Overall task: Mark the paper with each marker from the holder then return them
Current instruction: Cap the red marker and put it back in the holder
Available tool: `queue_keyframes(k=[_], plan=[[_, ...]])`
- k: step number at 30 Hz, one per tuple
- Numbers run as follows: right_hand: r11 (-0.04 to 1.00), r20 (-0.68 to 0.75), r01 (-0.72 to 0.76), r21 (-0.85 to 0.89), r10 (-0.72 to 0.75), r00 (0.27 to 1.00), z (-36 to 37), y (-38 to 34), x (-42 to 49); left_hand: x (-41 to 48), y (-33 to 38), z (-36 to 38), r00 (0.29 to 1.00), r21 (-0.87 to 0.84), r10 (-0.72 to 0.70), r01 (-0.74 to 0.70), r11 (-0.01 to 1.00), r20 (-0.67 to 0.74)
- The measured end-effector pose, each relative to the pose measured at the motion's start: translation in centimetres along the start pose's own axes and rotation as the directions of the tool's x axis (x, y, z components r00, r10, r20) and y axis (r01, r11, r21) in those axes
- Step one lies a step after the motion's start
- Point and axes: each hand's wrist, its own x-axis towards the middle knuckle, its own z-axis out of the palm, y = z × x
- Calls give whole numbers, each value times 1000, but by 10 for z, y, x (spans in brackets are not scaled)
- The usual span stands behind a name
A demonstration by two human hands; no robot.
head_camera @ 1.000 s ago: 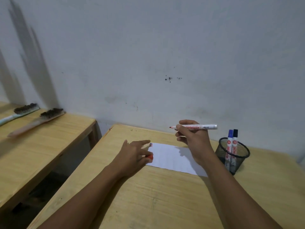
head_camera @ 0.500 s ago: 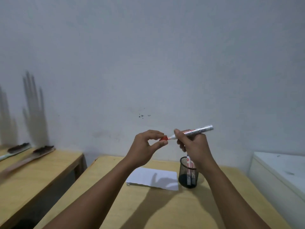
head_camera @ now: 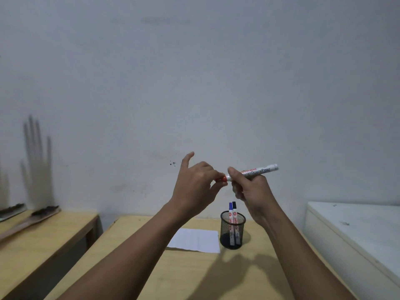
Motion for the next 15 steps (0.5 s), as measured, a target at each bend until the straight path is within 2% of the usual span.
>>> queue_keyframes(k=[3,5,7,8,10,12,15], plan=[[972,40,-172,158,167,985,1,-3,-3,8,1,-5,998,64,69,-68,996,-15],[953,-54,-260,158,271,961,2,1,-1,14,2,-7,1000,-52,-29,29,998,7],[954,-219,-273,127,295,930,5,8,3,21,2,-5,990,-210,-137,143,967,43],[966,-300,-247,78,259,918,6,11,5,24,3,-3,986,-251,-156,164,954,54],[992,-369,-126,-20,110,923,6,17,4,27,3,4,981,-292,-171,190,937,88],[987,-294,41,-156,-86,952,-2,26,9,28,2,13,966,-337,-215,252,907,145],[920,-105,173,-352,-222,969,-18,37,16,28,-3,30,919,-421,-325,391,819,222]])
